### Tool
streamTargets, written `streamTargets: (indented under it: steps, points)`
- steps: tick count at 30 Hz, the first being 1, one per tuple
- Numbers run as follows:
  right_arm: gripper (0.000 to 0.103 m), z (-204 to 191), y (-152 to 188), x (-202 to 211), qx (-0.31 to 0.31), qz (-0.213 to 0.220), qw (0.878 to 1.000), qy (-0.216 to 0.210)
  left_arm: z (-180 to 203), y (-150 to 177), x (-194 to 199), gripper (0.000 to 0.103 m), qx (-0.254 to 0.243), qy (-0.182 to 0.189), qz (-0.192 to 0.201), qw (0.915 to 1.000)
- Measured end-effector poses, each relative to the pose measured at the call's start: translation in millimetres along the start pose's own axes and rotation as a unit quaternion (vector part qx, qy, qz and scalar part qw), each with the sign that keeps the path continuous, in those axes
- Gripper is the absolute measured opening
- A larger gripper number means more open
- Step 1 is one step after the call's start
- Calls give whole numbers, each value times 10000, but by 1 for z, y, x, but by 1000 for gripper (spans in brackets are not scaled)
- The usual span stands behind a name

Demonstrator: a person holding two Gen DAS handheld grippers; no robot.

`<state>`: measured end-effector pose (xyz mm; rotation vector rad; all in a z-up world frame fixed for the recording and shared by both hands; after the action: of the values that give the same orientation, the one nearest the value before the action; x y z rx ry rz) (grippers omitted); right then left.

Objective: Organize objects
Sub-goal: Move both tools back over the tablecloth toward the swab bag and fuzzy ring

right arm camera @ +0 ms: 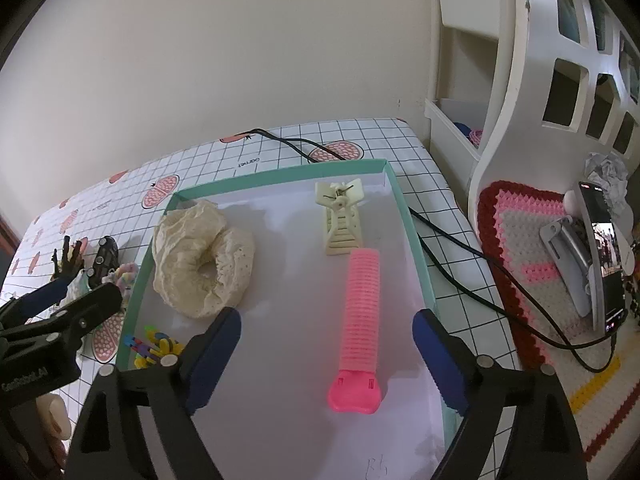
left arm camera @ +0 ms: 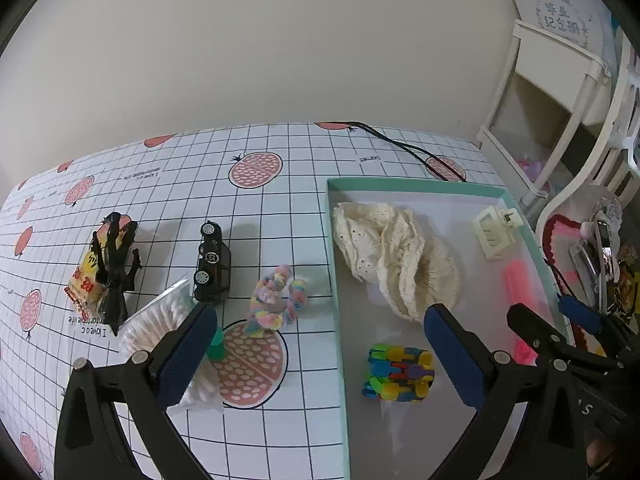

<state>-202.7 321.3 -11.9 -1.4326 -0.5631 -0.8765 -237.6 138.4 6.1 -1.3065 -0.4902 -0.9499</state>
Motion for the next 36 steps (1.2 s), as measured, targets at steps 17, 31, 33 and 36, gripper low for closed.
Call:
streamTargets:
  steps: [17, 31, 33, 36]
  points:
    - [103, 0, -1, 0, 5, 67, 10000, 45, -3, -1, 2, 103, 7, 9, 100, 9999]
    - [103, -20, -35, 58, -166, 1048, 9941, -243, -70, -30, 71, 103, 530, -546, 984, 9922]
    - [103, -32, -37, 61, -78, 1066, 9938, -305, -91, -29, 81, 103, 732, -682, 1046, 9895]
    - [103, -50, -37, 67, 34, 1105, 9929, -435, -119, -27, 93, 103, 1028, -829, 1113, 9850]
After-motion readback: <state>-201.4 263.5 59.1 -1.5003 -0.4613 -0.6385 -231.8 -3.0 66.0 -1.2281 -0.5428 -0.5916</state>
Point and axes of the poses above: each gripper's, at about its wrist camera, not at the fingertips, and x roughly against the way its jaws point, z to its right, y to its underside, the point moved 6 cm from there along -x, roughly the way its jaws point, and after that the axes turned 12 degrees about y, right-handed, at the moved point
